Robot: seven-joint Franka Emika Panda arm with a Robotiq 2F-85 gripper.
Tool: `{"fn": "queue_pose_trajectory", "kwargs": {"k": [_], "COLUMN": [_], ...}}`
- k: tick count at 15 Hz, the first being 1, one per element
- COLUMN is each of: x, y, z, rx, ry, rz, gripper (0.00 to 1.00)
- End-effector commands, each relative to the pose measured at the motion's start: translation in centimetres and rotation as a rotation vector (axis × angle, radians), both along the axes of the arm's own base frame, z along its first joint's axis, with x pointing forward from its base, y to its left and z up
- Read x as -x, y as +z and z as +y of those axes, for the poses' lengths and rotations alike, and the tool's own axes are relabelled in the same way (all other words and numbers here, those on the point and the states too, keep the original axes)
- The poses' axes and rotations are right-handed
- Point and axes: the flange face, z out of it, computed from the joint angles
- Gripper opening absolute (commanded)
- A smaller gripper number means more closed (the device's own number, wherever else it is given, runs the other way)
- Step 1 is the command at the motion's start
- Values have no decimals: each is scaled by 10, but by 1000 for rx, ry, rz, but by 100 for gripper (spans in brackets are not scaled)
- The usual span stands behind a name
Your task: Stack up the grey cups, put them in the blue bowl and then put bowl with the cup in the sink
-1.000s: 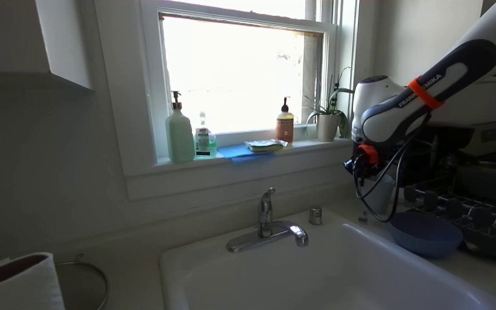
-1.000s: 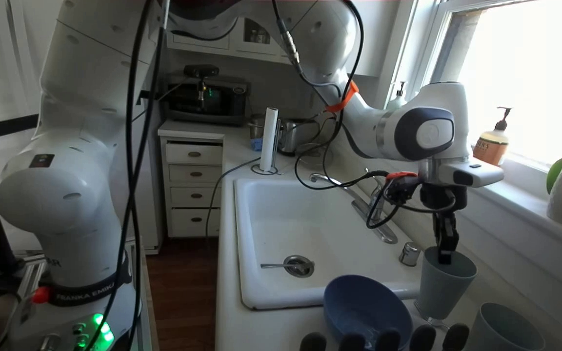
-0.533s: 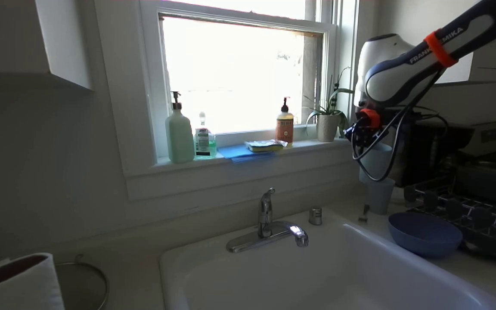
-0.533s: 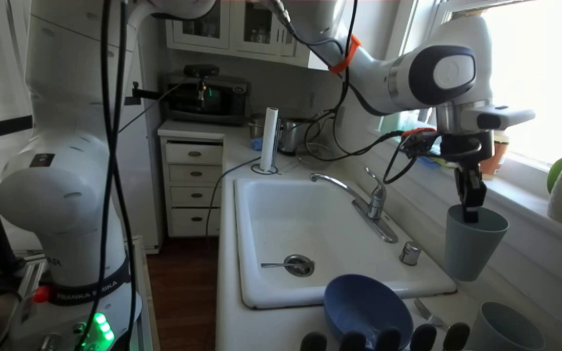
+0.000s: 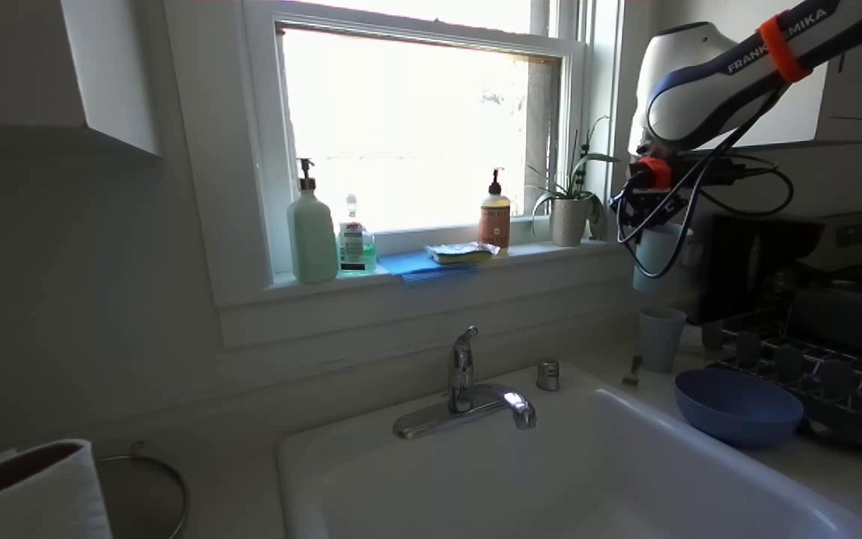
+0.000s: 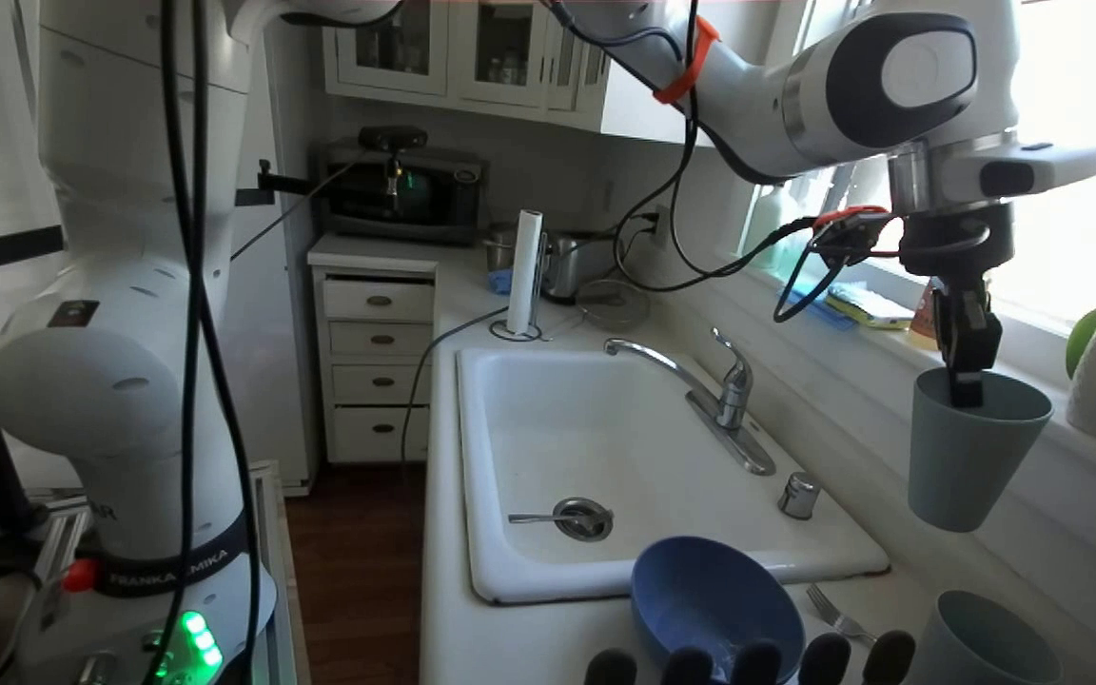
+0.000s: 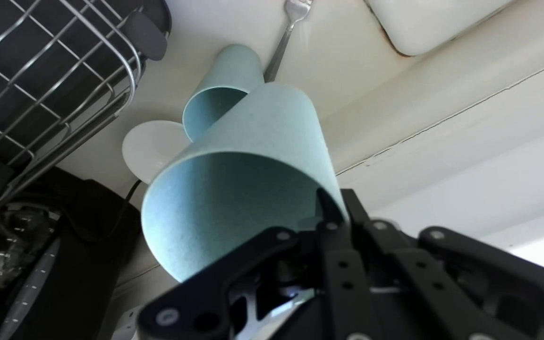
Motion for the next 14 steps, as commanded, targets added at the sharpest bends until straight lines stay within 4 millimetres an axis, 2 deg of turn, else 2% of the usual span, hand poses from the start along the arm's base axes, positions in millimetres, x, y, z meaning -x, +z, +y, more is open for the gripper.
{"fn": "queue_pose_trajectory", "kwargs": {"k": [1, 5, 11, 14], "x": [-1, -4, -5, -8], "y": [1, -10, -29, -36], "z": [0, -22, -67, -80], "rx": [-1, -49, -65, -85], "ry": [2, -21, -104, -132], "rz": [1, 14, 5, 3], "gripper": [1, 1, 1, 1]}}
